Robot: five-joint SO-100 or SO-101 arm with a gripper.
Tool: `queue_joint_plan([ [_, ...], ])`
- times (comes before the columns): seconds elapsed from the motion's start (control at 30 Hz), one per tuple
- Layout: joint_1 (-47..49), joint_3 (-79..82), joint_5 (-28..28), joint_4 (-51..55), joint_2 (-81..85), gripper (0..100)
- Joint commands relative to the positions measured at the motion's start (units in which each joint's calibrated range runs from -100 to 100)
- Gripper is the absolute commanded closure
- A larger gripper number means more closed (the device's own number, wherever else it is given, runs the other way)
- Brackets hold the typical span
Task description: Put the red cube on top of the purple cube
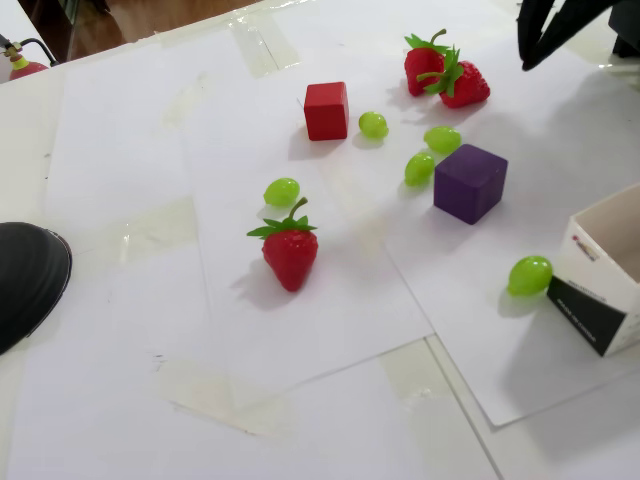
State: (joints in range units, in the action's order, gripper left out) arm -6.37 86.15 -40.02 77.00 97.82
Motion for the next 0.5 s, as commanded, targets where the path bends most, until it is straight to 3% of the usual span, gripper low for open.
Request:
queue_joint_plan([
  [0.0,-0.54,-10.06,-2.0,-2.0,-0.31,100],
  [0.47,-1.21,-38.24,-0.68,-6.98,-30.49,100],
])
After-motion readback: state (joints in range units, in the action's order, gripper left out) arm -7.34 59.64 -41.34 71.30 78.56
